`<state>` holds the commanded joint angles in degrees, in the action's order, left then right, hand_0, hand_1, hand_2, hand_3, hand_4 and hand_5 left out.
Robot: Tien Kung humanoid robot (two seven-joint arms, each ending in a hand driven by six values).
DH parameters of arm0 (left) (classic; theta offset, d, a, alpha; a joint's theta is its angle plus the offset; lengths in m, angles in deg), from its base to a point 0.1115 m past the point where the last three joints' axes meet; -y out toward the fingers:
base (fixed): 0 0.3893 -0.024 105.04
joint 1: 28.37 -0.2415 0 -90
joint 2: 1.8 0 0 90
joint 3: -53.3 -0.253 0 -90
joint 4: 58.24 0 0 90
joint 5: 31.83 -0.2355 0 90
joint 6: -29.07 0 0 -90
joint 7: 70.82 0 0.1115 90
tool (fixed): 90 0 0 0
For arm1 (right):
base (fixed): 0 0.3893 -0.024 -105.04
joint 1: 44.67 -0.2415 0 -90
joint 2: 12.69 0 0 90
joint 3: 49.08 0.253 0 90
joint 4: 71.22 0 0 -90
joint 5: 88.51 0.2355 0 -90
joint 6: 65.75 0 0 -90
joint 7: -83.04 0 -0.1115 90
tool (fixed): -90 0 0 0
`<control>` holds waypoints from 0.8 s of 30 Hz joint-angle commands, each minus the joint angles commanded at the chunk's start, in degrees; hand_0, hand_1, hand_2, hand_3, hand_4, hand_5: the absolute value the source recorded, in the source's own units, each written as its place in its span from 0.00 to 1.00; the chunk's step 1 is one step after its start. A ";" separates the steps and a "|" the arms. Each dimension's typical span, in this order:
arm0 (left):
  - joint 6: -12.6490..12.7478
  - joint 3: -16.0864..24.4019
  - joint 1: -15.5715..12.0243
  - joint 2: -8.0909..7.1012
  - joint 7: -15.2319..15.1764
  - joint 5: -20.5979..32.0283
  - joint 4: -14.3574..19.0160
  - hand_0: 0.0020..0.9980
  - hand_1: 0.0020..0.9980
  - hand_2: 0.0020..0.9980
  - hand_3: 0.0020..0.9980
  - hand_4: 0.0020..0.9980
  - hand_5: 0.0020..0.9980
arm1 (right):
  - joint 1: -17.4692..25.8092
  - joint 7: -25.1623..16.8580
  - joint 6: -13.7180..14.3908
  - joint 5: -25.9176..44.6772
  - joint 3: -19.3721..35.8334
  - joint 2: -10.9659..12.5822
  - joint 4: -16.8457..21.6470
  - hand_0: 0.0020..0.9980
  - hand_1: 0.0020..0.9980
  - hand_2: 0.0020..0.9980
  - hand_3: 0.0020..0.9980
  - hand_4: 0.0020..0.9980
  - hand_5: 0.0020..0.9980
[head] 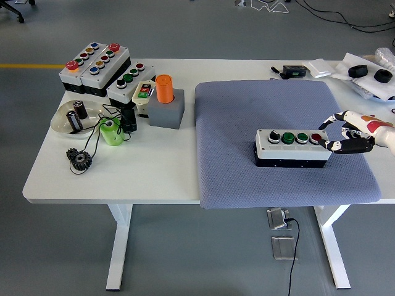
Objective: Pick up the button,place it on the desk,press the button,press the button
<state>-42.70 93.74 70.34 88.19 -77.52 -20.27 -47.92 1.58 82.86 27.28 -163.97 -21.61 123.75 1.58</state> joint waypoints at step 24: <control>-0.01 -0.41 0.29 0.00 0.02 0.21 0.00 0.65 0.71 0.73 0.51 0.32 0.94 | -0.51 1.04 -0.21 -0.25 -2.07 -2.31 -3.01 0.12 0.00 0.05 0.69 0.72 0.59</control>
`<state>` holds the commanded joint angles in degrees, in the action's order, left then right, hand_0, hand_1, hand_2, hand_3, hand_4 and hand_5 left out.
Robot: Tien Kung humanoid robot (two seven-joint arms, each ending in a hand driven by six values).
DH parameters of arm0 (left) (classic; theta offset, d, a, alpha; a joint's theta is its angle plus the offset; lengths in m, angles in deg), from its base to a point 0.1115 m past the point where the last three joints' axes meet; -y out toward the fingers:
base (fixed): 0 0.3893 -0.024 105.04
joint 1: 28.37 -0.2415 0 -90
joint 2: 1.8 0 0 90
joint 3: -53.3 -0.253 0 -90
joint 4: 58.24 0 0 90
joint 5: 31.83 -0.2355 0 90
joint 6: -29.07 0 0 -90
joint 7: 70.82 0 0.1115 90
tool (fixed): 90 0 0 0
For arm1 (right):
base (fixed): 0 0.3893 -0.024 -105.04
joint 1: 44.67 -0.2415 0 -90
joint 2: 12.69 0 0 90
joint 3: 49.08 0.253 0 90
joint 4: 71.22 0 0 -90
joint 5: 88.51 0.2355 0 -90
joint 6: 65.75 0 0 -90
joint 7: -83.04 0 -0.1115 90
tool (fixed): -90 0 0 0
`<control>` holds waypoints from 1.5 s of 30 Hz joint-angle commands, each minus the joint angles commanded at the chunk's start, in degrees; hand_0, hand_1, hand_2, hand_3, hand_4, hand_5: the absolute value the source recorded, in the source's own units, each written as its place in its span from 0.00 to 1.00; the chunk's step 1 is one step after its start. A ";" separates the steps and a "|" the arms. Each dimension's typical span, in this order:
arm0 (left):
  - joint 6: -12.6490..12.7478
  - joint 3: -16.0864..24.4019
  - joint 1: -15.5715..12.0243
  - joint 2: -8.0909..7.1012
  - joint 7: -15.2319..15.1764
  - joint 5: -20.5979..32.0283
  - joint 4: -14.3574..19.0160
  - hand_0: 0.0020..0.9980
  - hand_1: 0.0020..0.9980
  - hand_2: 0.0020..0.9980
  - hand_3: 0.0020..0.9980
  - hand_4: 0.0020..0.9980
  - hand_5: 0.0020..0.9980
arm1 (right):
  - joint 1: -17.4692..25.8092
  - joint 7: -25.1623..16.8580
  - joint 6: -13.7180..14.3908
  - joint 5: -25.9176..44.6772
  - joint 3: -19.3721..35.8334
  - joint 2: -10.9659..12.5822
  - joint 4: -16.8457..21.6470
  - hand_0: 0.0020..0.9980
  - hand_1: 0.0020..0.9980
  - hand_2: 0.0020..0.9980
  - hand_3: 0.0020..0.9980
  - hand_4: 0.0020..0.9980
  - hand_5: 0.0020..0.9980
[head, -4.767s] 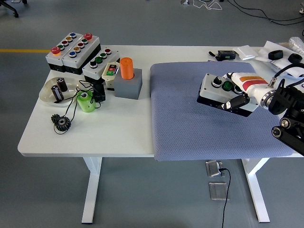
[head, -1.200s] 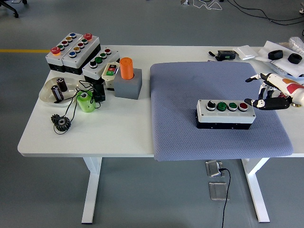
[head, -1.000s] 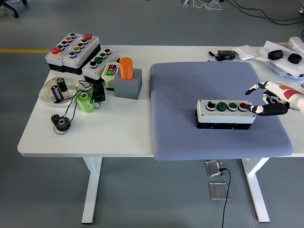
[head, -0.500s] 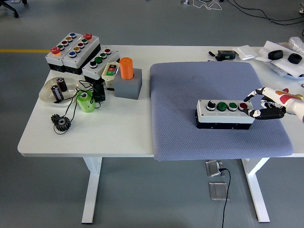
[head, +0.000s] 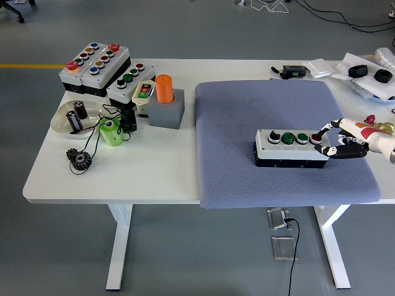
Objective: Pick up the button,place it on the desk,press the button,press the button
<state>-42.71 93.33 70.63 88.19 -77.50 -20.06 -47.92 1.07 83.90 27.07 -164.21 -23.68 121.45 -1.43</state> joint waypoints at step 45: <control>0.22 -0.49 -0.96 0.01 0.21 -0.33 0.00 0.65 0.71 0.73 0.51 0.32 0.95 | -1.35 1.29 0.63 -1.50 -2.88 -3.46 1.52 0.12 0.00 0.05 0.69 0.71 0.60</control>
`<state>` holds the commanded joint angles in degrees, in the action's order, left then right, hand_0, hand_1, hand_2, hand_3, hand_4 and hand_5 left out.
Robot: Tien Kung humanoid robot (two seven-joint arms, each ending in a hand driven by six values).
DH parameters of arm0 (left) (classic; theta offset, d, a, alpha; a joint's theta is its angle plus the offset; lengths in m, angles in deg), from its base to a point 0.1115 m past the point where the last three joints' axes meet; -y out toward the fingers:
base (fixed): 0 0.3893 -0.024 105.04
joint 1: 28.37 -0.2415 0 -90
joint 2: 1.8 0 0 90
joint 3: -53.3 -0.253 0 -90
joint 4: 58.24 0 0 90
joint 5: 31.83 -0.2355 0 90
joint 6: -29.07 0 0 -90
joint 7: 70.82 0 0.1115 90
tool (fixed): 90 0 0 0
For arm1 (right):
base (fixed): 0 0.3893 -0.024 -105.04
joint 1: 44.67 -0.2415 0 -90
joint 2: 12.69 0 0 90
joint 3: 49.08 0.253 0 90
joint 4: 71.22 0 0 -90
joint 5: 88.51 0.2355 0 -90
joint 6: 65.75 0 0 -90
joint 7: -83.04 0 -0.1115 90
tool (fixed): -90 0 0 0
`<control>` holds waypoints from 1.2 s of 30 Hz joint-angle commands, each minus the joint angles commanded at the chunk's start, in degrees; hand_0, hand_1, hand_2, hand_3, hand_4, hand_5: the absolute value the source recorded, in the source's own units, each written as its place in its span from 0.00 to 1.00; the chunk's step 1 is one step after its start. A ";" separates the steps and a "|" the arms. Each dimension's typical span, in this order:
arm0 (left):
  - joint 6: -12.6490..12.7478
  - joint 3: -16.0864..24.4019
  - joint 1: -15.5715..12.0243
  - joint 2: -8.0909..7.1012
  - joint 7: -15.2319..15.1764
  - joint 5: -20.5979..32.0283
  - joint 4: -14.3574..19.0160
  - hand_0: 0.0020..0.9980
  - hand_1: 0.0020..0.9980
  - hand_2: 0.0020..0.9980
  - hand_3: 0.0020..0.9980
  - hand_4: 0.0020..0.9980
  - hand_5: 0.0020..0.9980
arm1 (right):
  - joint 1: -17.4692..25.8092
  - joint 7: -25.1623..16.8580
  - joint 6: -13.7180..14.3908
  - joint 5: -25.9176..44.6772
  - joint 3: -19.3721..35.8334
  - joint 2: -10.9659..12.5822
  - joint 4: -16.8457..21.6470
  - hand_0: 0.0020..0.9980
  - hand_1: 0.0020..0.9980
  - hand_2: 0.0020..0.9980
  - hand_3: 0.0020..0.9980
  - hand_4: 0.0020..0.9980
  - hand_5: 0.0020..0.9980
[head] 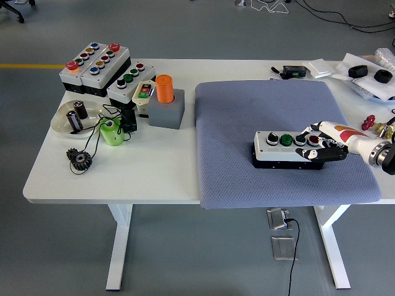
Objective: Pick up the button,place it on the desk,press the button,press the button
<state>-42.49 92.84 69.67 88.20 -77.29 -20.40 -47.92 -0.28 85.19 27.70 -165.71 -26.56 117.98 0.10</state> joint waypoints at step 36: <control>-0.25 0.03 0.69 0.00 -0.28 0.62 0.00 0.65 0.71 0.73 0.51 0.32 0.95 | 7.71 -0.39 -4.05 36.64 35.14 2.90 -2.47 0.80 0.75 0.86 0.93 0.71 0.60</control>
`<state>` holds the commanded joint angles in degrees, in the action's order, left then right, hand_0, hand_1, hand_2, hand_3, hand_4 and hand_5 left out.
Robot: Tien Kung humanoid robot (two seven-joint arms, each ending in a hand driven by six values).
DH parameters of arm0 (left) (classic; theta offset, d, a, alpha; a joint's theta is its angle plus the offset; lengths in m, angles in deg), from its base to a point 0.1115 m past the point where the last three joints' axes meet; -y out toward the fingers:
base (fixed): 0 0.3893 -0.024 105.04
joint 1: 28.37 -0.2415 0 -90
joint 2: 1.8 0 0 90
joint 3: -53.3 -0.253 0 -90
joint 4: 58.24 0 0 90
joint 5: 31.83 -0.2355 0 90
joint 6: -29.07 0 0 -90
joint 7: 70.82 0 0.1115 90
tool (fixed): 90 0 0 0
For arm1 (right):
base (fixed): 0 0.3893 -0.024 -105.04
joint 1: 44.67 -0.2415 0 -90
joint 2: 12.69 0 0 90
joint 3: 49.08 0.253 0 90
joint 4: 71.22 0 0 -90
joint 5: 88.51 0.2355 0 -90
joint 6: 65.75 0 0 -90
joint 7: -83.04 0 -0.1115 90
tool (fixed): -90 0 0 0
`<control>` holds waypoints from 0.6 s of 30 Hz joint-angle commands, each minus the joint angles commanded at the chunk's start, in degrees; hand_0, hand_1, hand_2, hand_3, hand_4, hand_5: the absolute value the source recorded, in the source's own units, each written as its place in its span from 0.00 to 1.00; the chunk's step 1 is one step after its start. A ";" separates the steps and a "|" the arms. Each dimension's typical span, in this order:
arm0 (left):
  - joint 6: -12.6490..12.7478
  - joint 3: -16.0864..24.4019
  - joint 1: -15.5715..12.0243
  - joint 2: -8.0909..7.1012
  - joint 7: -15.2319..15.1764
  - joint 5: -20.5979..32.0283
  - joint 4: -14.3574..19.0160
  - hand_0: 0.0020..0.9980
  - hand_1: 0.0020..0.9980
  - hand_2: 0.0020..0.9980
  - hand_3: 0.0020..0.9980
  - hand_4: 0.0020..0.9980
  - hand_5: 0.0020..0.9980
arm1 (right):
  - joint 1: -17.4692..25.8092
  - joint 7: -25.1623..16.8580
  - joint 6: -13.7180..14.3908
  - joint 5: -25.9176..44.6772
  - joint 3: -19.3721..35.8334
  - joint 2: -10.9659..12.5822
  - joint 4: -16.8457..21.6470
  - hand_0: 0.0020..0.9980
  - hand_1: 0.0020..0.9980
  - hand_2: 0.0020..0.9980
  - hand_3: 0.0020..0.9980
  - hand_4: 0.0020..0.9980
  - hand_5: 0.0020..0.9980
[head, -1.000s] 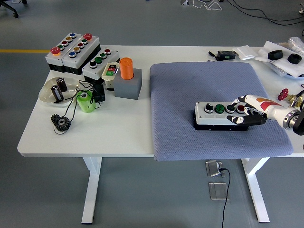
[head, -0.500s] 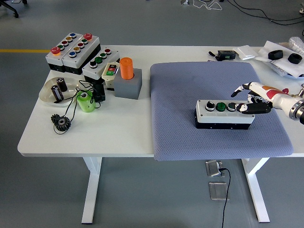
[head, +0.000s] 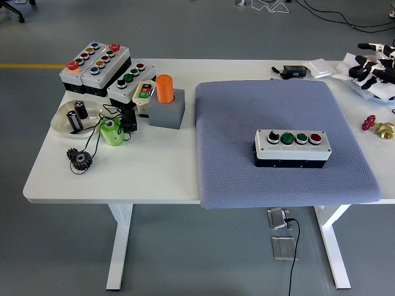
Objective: Pick up the button,place it on the desk,press the button,press the button
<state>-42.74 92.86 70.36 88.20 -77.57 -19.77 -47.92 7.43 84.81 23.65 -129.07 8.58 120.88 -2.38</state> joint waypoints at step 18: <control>0.06 0.23 -0.04 0.00 0.10 -0.33 0.00 0.65 0.71 0.73 0.51 0.32 0.95 | 3.39 -0.96 -0.86 43.15 4.46 -0.48 -8.20 0.85 0.81 0.87 0.86 0.71 0.62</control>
<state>-42.68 93.09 70.32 88.20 -77.47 -20.10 -47.92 10.83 83.85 22.79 -85.92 13.04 120.40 -10.57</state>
